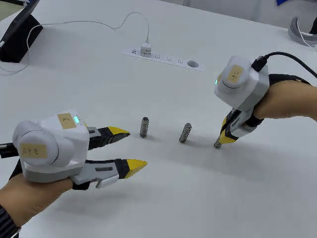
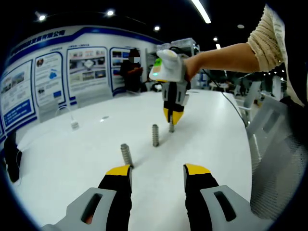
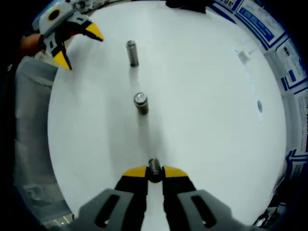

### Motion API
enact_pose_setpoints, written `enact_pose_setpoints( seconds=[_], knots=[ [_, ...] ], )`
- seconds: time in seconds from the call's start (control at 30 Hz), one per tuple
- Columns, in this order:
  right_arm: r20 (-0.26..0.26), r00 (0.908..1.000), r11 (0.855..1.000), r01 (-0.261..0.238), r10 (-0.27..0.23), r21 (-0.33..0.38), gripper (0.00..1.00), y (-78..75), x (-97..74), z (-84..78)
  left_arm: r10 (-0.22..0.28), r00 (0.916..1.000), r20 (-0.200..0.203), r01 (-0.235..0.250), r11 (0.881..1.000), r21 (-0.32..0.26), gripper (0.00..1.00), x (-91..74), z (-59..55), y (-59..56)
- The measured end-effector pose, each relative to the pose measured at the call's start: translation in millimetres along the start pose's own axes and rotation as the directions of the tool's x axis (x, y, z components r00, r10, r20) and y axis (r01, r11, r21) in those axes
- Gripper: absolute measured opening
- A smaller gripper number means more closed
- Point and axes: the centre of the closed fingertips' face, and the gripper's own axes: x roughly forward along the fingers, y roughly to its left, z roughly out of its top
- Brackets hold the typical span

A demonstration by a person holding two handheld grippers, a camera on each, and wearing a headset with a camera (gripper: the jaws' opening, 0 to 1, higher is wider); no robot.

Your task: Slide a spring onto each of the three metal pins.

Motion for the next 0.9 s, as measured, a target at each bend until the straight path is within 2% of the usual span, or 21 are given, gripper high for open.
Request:
enact_pose_setpoints(
  seconds=[0.3, 0.53, 0.9],
  knots=[
    [0.002, 1.0, 1.0, 0.009, -0.009, -0.007, 0.14, 0.0, 0.2, -1.2, 0.0, 1.0, 0.004, 0.0, 1.0, 0.001, 0.44, -0.2, 1.8, -0.1],
    [0.031, 0.9994, 1.0, 0.017, -0.017, 0.007, 0.22, 0.5, -1.2, -2.6, 0.001, 1.0, 0.001, -0.001, 1.0, -0.003, 0.45, 0.8, 0.9, -0.2],
    [0.086, 0.9954, 0.998, 0.038, -0.043, 0.059, 0.29, 3.6, -8.6, -13.1, 0.001, 1.0, -0.001, -0.001, 1.0, -0.009, 0.48, 0.8, 0.9, 1.2]
  ],
)
